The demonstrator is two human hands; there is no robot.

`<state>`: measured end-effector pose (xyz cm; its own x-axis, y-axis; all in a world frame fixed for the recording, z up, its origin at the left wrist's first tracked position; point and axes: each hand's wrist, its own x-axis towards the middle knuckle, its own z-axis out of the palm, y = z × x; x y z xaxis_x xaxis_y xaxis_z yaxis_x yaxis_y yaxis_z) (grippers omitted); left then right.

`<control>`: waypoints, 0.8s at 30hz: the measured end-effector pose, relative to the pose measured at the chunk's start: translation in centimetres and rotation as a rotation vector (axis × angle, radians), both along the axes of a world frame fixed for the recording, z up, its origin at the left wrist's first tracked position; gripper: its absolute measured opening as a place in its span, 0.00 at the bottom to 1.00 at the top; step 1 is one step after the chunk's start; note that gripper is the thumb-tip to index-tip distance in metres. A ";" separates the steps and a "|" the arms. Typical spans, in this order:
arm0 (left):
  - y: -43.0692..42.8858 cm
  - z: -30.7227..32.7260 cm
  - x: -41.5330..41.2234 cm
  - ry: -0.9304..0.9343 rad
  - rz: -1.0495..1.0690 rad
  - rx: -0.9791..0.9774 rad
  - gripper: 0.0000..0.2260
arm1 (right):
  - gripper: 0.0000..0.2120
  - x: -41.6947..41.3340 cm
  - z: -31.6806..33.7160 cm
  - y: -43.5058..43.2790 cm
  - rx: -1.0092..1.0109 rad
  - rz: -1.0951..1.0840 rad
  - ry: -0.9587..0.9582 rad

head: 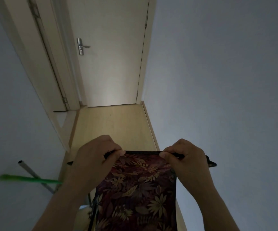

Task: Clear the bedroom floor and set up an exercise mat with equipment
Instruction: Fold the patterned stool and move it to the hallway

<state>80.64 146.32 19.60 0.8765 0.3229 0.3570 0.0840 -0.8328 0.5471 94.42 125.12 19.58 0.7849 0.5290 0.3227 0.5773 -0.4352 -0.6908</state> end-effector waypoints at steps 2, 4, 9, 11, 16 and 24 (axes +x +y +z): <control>2.1 -0.6 2.4 0.005 -0.007 -0.010 0.08 | 0.02 2.1 -0.6 1.8 0.005 -0.008 0.015; 3.9 -1.0 5.2 0.017 -0.023 -0.009 0.08 | 0.02 4.5 -1.3 3.7 0.005 -0.014 0.021; 9.1 -0.8 12.9 0.040 -0.068 0.017 0.08 | 0.02 11.4 -2.1 8.3 0.029 -0.045 0.033; 11.0 -0.3 15.9 0.060 -0.085 0.027 0.08 | 0.02 14.1 -1.9 10.1 0.040 -0.069 0.051; 15.3 -0.1 23.0 0.049 -0.121 -0.005 0.08 | 0.02 20.3 -1.5 14.0 0.030 -0.123 0.076; 24.0 -2.4 33.5 0.081 -0.235 -0.042 0.08 | 0.03 27.8 -3.1 21.7 -0.039 -0.262 0.108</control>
<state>114.12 170.33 17.24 0.9545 0.1196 0.2733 -0.0648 -0.8112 0.5812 122.25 146.78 16.44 0.9254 0.3136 0.2126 0.3651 -0.5877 -0.7220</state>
